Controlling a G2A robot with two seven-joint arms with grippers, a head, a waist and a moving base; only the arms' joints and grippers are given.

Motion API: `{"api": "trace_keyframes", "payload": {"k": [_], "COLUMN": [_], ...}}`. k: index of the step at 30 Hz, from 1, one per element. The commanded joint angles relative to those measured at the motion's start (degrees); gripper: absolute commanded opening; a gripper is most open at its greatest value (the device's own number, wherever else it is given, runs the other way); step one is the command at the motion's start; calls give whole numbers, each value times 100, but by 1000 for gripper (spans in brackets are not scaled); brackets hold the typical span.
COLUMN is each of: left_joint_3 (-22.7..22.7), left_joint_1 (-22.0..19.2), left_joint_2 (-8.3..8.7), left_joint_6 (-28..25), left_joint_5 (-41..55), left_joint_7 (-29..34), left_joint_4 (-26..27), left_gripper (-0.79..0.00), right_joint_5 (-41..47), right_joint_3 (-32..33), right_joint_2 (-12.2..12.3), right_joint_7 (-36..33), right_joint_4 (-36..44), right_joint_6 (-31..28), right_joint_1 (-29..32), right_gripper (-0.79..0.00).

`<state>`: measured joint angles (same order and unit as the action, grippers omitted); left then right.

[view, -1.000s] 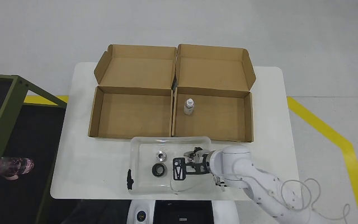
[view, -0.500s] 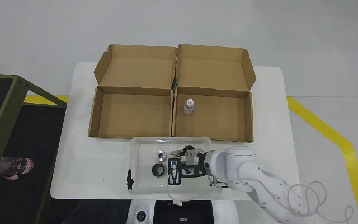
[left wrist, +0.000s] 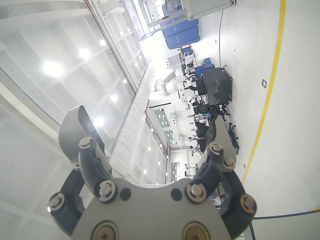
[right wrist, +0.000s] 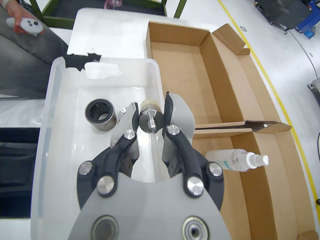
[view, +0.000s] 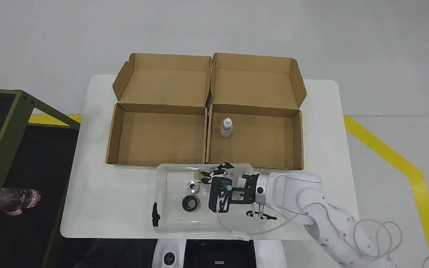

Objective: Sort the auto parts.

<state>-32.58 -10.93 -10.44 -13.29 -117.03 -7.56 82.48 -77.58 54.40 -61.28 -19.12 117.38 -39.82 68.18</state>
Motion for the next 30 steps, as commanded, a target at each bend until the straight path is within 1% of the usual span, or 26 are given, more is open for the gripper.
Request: {"api": "trace_keyframes", "payload": {"k": [1,10,21,30], "left_joint_3": [0,0,0,0], "left_joint_1": [0,0,0,0], "left_joint_2": [0,0,0,0], "left_joint_6": [0,0,0,0], "left_joint_5": [0,0,0,0], "left_joint_7": [0,0,0,0], "left_joint_4": [0,0,0,0], "left_gripper": [0,0,0,0], "right_joint_5": [30,103,237,340], "right_joint_3": [126,805,1465,1744], "right_joint_2": [14,94,164,187], "right_joint_7": [185,731,964,1046], "right_joint_4": [11,196,332,319], "right_joint_6": [7,82,181,193], "right_joint_1": [31,231,475,521], "right_gripper": [-785,-785,-785,-785]}}
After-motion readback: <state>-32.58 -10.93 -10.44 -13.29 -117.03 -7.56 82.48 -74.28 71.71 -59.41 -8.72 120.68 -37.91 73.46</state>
